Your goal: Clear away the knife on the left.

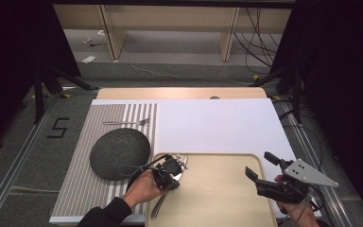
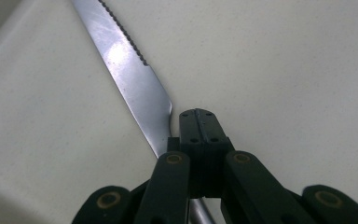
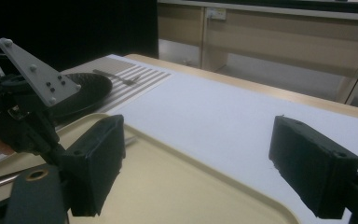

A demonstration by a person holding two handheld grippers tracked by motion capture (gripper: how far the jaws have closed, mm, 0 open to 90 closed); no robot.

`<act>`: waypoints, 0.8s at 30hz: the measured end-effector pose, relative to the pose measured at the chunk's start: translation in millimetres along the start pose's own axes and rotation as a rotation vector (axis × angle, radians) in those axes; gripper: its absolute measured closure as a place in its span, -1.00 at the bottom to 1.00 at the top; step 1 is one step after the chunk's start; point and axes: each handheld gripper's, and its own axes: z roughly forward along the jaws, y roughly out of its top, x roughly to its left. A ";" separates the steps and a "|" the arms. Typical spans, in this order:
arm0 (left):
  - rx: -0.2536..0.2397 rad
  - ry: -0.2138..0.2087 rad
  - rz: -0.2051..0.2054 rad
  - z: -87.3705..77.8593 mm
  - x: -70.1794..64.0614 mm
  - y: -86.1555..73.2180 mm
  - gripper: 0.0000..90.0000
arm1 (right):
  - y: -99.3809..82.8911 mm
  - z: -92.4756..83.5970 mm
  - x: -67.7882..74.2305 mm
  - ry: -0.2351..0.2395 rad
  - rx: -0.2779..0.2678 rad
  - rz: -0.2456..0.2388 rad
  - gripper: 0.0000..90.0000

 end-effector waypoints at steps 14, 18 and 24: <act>-0.005 -0.005 -0.034 -6.4 4.1 -16.3 1.00 | 0.2 -0.2 0.2 0.001 0.001 -0.003 -0.57; -0.010 -0.013 -0.051 -6.5 5.5 -17.4 1.00 | 0.2 0.4 0.8 0.000 0.000 -0.004 -0.57; -0.001 -0.012 -0.075 -7.8 3.9 -20.3 1.00 | 0.2 -0.6 0.5 0.002 0.000 -0.004 -0.57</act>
